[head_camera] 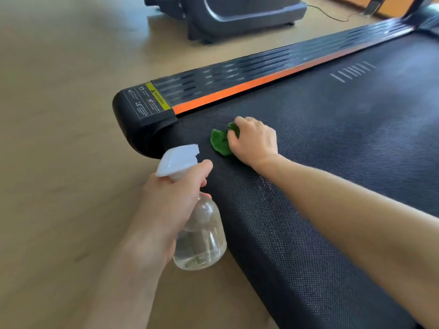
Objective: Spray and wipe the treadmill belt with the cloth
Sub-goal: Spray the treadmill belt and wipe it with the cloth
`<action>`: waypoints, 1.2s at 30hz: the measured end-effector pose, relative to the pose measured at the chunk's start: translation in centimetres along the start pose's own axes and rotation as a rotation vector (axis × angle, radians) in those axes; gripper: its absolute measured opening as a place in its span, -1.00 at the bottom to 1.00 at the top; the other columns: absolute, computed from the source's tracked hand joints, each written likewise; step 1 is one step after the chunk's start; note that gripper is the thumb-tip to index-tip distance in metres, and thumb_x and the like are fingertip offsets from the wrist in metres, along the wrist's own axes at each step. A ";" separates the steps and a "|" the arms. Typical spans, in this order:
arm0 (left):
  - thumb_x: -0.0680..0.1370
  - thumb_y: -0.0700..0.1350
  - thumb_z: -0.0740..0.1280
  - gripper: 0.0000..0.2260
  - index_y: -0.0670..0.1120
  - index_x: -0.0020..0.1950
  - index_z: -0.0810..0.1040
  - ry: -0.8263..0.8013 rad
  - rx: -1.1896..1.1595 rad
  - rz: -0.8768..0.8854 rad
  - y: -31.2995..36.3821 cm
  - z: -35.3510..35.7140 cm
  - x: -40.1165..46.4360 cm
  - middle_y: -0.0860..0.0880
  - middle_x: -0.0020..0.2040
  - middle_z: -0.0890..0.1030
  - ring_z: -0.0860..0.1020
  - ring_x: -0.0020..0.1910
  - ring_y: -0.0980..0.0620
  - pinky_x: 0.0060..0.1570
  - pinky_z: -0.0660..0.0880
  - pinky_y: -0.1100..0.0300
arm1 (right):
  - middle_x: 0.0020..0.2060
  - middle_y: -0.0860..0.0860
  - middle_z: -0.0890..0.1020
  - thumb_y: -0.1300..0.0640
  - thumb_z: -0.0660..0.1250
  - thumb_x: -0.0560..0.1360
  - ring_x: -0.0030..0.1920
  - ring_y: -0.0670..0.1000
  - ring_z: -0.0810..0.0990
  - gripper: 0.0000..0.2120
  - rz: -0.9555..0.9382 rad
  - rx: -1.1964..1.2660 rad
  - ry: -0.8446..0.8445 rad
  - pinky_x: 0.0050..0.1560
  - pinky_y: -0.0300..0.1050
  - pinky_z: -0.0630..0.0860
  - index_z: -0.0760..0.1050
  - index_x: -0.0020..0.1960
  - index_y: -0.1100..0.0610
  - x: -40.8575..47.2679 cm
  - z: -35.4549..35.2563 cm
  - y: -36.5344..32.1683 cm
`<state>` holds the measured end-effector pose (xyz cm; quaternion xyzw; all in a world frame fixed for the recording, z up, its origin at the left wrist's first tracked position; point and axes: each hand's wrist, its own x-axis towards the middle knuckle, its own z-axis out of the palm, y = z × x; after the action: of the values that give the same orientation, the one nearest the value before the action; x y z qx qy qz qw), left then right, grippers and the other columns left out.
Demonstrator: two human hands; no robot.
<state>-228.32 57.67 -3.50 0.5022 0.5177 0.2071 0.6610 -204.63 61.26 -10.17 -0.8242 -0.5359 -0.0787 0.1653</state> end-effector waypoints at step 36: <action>0.48 0.14 0.51 -0.64 -0.16 -0.02 0.71 -0.419 0.457 0.027 -0.2 11.3 -10.3 -0.07 -0.05 0.74 0.72 -0.27 0.09 0.05 0.66 -0.04 | -0.11 0.00 0.48 -0.06 0.17 0.60 -0.14 0.08 0.53 -0.81 -0.489 -0.161 -0.447 -0.26 -0.05 0.44 0.35 -0.03 0.06 -27.1 -16.0 15.1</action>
<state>-222.17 44.34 0.82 0.6765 0.3964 -0.0140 0.6205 -201.32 26.74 -6.36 -0.6785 -0.7328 0.0245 -0.0458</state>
